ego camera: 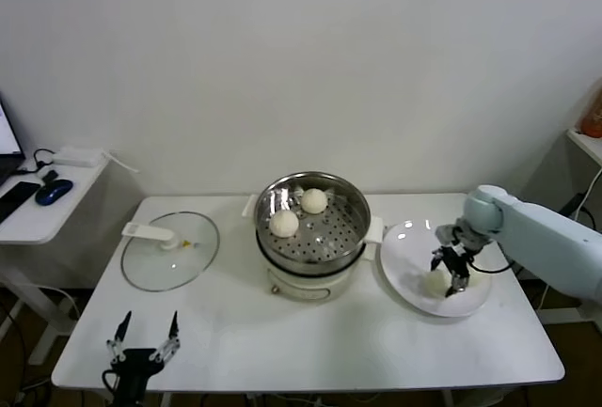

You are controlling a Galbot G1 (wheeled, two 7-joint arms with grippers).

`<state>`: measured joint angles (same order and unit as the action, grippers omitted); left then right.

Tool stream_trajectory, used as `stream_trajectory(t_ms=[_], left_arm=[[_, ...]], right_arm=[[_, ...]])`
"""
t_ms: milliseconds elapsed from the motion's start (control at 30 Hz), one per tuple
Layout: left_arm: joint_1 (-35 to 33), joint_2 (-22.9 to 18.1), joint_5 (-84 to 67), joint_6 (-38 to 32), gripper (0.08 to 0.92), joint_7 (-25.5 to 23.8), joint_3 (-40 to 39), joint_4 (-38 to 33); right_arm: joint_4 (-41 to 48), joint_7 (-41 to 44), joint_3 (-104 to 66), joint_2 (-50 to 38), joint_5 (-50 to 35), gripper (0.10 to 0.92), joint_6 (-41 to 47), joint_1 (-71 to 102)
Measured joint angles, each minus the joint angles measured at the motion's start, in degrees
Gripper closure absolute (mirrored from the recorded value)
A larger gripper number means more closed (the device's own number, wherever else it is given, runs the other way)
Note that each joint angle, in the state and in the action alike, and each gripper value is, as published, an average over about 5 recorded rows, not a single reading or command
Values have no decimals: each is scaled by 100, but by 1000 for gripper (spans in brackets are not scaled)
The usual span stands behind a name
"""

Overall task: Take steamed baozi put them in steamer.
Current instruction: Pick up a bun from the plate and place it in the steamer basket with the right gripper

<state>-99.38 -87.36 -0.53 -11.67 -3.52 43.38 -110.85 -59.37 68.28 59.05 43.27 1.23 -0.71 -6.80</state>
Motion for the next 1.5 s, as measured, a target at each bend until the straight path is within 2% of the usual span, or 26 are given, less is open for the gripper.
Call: stream_trajectory(t_ms=[333,900,1167,1500], left_arm=[[53,1,38,48,177,-1,-11,-12],[43,-39,175,116,177,-1,-18,-92],[37,-55,181,134,177,7,-15,-122],[102,-64,188,176,177,12,-34,-155]], right_arm=[[-889,152,215,-298,168,313,-443,-694],[-2952,239,-45,-368,1726,313,-2297,-1892],[-3153,232,51,164,1937,305,-2608,-2303],[-2834,229,333,1172,2076,304,-2654,-2372]])
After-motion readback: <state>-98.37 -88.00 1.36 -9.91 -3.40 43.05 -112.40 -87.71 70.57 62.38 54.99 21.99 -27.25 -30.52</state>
